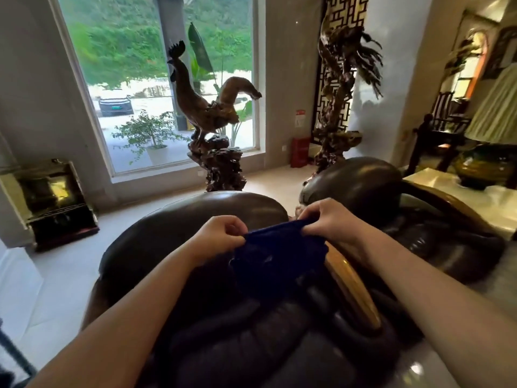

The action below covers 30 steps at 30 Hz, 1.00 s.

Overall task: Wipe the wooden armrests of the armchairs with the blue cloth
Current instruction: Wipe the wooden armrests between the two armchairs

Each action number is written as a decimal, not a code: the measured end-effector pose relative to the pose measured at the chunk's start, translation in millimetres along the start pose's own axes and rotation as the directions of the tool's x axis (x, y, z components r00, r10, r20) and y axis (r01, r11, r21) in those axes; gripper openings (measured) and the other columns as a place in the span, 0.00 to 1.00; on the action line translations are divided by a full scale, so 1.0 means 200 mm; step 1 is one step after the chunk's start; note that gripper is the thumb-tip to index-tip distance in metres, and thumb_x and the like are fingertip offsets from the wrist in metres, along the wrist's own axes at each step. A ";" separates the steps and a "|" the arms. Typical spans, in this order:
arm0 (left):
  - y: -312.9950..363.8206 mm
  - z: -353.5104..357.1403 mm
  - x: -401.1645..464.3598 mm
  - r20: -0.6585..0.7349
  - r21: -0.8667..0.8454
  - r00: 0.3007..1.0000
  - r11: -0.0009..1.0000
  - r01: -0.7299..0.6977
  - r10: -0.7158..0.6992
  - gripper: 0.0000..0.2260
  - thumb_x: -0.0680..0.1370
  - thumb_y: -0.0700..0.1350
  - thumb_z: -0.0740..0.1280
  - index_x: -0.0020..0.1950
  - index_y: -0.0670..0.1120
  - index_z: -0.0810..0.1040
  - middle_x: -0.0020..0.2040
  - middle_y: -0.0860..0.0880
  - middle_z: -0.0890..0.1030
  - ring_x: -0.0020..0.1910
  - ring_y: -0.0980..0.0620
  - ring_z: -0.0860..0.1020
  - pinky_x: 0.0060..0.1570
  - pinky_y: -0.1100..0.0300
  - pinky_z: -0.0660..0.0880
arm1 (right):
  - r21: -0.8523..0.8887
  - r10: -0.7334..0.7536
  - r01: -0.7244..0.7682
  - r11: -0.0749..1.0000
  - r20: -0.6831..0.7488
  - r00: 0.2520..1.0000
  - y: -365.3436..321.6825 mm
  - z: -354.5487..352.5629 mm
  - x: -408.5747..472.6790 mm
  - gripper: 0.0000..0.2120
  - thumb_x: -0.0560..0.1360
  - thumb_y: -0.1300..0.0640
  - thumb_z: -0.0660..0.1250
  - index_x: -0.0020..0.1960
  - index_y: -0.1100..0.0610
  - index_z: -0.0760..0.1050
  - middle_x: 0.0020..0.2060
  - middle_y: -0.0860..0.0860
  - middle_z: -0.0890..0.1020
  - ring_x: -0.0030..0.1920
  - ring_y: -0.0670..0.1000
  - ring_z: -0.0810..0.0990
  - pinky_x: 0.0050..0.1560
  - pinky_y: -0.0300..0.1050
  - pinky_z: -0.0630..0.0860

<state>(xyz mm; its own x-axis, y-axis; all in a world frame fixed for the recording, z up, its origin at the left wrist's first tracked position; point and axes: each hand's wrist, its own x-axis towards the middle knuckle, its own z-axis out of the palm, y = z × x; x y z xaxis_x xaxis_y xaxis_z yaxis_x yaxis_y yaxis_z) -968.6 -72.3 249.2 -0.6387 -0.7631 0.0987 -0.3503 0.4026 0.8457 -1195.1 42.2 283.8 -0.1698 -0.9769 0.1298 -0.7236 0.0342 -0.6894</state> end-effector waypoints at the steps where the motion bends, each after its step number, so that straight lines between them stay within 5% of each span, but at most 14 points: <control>1: 0.03 0.09 -0.01 0.014 -0.041 1.000 0.999 0.007 -0.006 0.10 0.69 0.31 0.67 0.37 0.47 0.79 0.34 0.50 0.80 0.33 0.57 0.77 0.34 0.69 0.74 | -0.018 -0.006 0.006 1.000 0.014 1.000 0.06 -0.06 -0.05 0.06 0.65 0.61 0.72 0.38 0.50 0.82 0.37 0.48 0.84 0.38 0.41 0.81 0.39 0.30 0.75; 10: 0.16 0.64 0.12 0.122 -0.115 0.990 0.989 0.088 -0.074 0.07 0.70 0.31 0.67 0.41 0.43 0.78 0.41 0.42 0.79 0.40 0.49 0.77 0.45 0.55 0.76 | -0.049 0.023 -0.019 0.999 0.085 0.996 0.54 -0.35 -0.15 0.05 0.66 0.59 0.72 0.38 0.48 0.80 0.37 0.47 0.82 0.38 0.46 0.81 0.32 0.32 0.75; 17: 0.24 0.93 0.54 0.094 -0.026 0.993 0.997 0.072 -0.069 0.09 0.69 0.32 0.67 0.39 0.47 0.79 0.36 0.47 0.79 0.36 0.52 0.77 0.40 0.60 0.77 | -0.088 0.044 -0.036 0.995 0.090 0.995 0.95 -0.58 0.02 0.06 0.67 0.62 0.70 0.43 0.53 0.81 0.39 0.52 0.83 0.41 0.49 0.82 0.40 0.41 0.81; 23: 0.35 1.22 0.93 0.045 0.018 0.997 0.998 0.062 -0.062 0.07 0.69 0.32 0.67 0.42 0.42 0.79 0.37 0.47 0.80 0.35 0.53 0.77 0.40 0.62 0.76 | -0.121 0.066 -0.054 0.991 0.098 0.993 1.30 -0.85 0.23 0.06 0.67 0.60 0.71 0.39 0.49 0.80 0.37 0.46 0.82 0.39 0.43 0.80 0.31 0.29 0.72; 30: 0.37 1.57 1.25 -0.010 0.066 0.990 0.988 0.138 -0.138 0.07 0.68 0.33 0.68 0.40 0.45 0.79 0.35 0.50 0.80 0.35 0.56 0.77 0.38 0.66 0.75 | -0.124 0.035 -0.015 0.992 0.166 0.986 1.78 -1.01 0.46 0.05 0.65 0.60 0.71 0.40 0.53 0.81 0.36 0.45 0.81 0.39 0.44 0.80 0.35 0.33 0.74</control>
<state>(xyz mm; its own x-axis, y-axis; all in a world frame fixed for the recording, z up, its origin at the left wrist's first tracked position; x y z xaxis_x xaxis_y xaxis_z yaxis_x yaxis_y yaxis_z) -1369.1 -74.8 172.1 -0.5774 -0.8164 -0.0136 -0.4795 0.3255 0.8150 -1603.0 7.6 195.1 -0.0820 -0.9965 -0.0146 -0.7987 0.0744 -0.5971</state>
